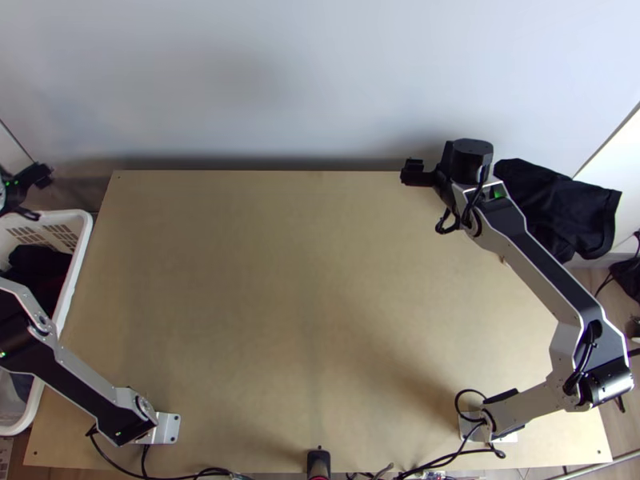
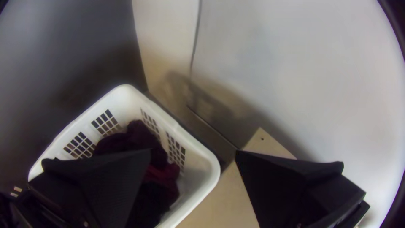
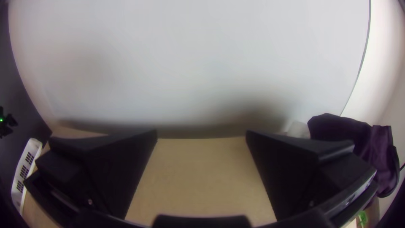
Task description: Fold the t-shirt
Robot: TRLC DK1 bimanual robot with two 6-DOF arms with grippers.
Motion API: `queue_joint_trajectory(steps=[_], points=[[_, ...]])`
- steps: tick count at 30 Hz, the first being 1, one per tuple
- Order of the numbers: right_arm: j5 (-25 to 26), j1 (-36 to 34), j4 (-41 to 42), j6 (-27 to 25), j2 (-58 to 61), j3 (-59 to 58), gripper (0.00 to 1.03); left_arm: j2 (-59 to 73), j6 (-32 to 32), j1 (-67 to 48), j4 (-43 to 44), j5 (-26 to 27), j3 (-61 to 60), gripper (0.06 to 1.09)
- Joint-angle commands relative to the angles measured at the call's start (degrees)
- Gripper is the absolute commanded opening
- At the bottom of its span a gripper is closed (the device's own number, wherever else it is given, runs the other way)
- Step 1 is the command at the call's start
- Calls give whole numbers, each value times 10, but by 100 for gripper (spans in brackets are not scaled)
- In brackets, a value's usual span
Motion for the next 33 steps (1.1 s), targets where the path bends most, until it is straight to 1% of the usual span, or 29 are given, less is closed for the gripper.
queue_joint_trajectory(steps=[1,7,13,15,18,33], points=[[2,5,14,-13,11,-24,98,49,-8,70,5,1,-10,103],[13,20,14,-34,11,-26,98,103,6,117,13,-2,-14,104],[19,30,14,-40,11,-27,98,145,17,148,36,-6,-13,104],[20,32,14,-41,11,-28,98,164,21,158,47,-17,-12,104],[25,34,14,-44,10,-28,98,192,28,166,47,-35,-1,104],[39,42,13,-57,14,-22,98,269,67,201,32,-40,3,104]])
